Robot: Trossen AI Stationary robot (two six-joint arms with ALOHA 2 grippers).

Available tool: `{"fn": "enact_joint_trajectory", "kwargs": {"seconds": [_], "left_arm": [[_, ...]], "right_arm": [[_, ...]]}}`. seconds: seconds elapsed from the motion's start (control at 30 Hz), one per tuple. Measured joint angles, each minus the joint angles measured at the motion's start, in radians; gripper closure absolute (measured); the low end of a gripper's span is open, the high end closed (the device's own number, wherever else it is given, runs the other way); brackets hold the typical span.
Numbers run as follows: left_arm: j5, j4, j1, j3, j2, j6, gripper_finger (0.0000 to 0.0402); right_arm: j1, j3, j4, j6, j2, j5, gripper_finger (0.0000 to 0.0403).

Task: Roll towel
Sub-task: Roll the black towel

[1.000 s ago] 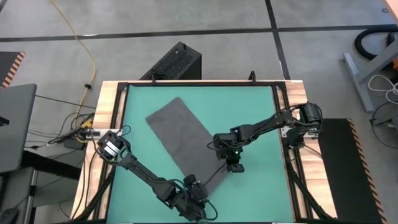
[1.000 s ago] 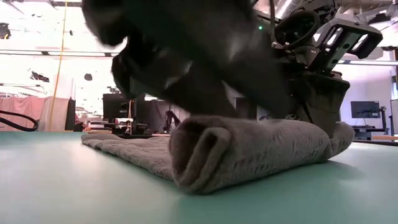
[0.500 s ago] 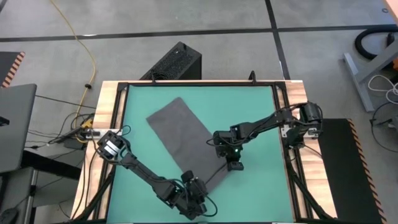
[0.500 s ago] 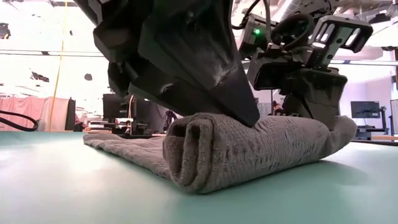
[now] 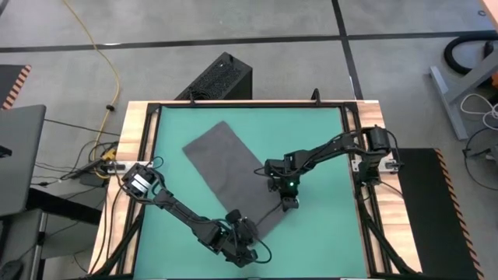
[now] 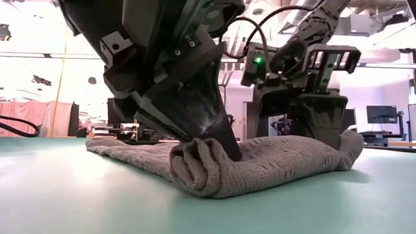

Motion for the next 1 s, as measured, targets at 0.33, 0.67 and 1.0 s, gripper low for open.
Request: {"fn": "enact_joint_trajectory", "kwargs": {"seconds": [0.33, 0.67, 1.0], "left_arm": [[0.018, 0.042, -0.001, -0.044, -0.002, -0.024, 0.0401], [0.027, 0.040, -0.010, -0.044, -0.002, -0.017, 0.0401], [0.022, 0.046, -0.041, -0.067, -0.001, -0.037, 0.0401]], "right_arm": [[-0.041, 0.046, -0.012, -0.133, -0.017, 0.032, 0.0338], [-0.040, 0.113, -0.056, -0.295, -0.017, 0.102, 0.0335], [-0.037, 0.115, -0.115, -0.370, -0.018, 0.104, 0.0275]]}}
